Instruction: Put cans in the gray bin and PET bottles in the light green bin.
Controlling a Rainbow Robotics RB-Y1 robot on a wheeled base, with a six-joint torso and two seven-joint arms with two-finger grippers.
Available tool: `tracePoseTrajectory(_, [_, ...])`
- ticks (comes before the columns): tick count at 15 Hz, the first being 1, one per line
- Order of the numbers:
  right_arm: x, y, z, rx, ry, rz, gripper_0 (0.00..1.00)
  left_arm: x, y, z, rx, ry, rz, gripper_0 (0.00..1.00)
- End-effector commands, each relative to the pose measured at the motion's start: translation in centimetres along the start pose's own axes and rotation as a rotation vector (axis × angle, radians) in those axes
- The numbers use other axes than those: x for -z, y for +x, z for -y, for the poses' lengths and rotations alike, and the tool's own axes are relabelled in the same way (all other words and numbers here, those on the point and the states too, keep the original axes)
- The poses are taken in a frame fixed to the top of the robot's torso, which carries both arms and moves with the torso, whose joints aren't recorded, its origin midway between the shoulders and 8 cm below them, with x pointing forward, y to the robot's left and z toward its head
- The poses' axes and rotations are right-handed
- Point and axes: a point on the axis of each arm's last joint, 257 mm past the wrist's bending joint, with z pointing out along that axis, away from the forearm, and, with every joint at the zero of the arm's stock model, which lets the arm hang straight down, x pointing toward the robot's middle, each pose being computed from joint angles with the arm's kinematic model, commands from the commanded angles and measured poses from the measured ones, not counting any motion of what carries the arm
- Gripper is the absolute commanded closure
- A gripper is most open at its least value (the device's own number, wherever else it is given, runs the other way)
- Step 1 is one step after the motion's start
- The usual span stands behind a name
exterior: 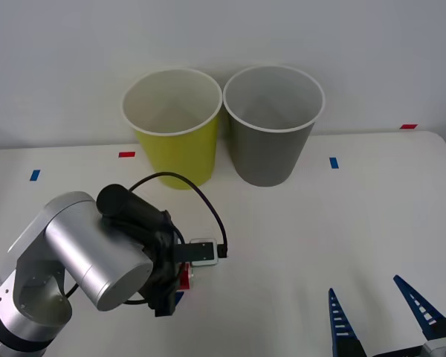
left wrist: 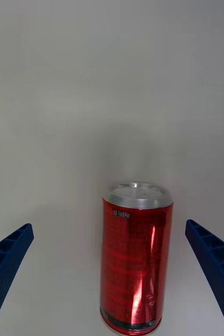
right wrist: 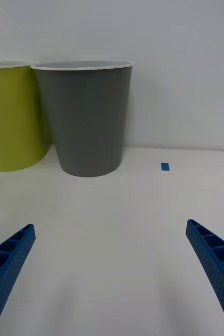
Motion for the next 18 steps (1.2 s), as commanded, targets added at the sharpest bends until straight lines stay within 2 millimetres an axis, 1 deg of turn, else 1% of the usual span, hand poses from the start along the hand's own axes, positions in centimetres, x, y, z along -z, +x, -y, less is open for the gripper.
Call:
tracePoseTrajectory(1, [0.0, 0.0, 0.0, 0.0, 0.0, 0.0, 0.0, 0.0, 0.1, 1.1, -0.014, 0.039, -0.028, 0.0])
tracePoseTrajectory(3, [0.0, 0.0, 0.0, 0.0, 0.0, 0.0, 0.0, -0.4, 0.3, 1.6, -0.03, 0.053, -0.039, 0.0])
tracePoseTrajectory(6, [0.0, 0.0, 0.0, 0.0, 0.0, 0.0, 0.0, -0.9, 0.6, 1.7, -0.04, 0.062, -0.05, 0.0])
tracePoseTrajectory(8, [0.0, 0.0, 0.0, 0.0, 0.0, 0.0, 0.0, -1.6, 1.0, 1.8, -0.04, 0.075, -0.061, 0.0])
tracePoseTrajectory(12, [0.0, 0.0, 0.0, 0.0, 0.0, 0.0, 0.0, -3.0, 1.2, 2.4, -0.039, 0.107, -0.067, 0.0])
tracePoseTrajectory(15, [0.0, 0.0, 0.0, 0.0, 0.0, 0.0, 0.0, -4.1, 1.9, 2.7, -0.043, 0.127, -0.08, 0.0])
tracePoseTrajectory(18, [0.0, 0.0, 0.0, 0.0, 0.0, 0.0, 0.0, -4.4, 2.6, 2.4, -0.063, 0.123, -0.094, 0.0])
